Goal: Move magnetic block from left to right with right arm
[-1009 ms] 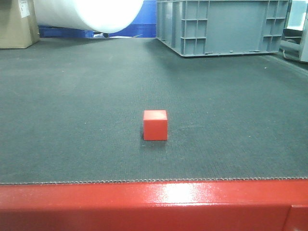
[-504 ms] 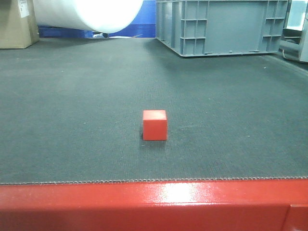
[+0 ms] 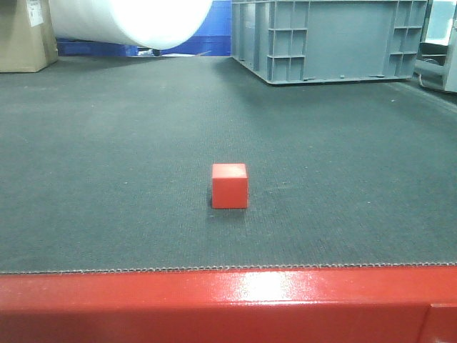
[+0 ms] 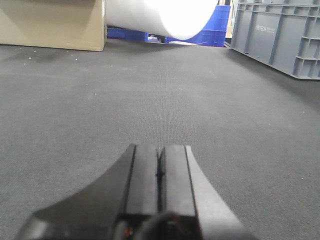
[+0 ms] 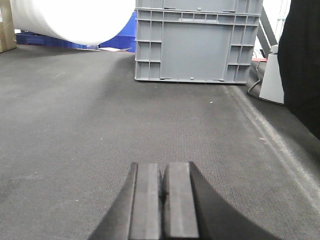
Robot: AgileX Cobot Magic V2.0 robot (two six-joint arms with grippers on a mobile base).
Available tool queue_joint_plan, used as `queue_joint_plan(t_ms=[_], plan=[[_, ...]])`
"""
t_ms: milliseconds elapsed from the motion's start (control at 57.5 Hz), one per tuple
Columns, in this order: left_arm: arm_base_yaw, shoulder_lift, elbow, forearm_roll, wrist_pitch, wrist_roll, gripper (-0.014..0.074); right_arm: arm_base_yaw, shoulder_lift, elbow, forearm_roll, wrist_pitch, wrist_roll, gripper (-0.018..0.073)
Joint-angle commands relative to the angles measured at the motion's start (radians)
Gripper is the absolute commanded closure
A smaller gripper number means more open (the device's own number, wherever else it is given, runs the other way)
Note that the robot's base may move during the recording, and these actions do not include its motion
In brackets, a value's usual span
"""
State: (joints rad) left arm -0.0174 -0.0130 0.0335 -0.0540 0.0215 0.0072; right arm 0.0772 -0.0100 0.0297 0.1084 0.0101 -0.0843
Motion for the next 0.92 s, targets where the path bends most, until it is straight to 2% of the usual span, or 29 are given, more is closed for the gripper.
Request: queue_joint_plan(t_ms=[0,904], plan=[[0.001,-0.01,0.007,-0.003,-0.078,-0.007,0.0722,-0.008,-0.021,0.001,0.002,-0.082,-0.007,0.0543],[0.001,-0.01,0.007,-0.003,-0.078,-0.007,0.0722,-0.008,-0.021,0.001,0.002,-0.081,-0.007,0.0543]])
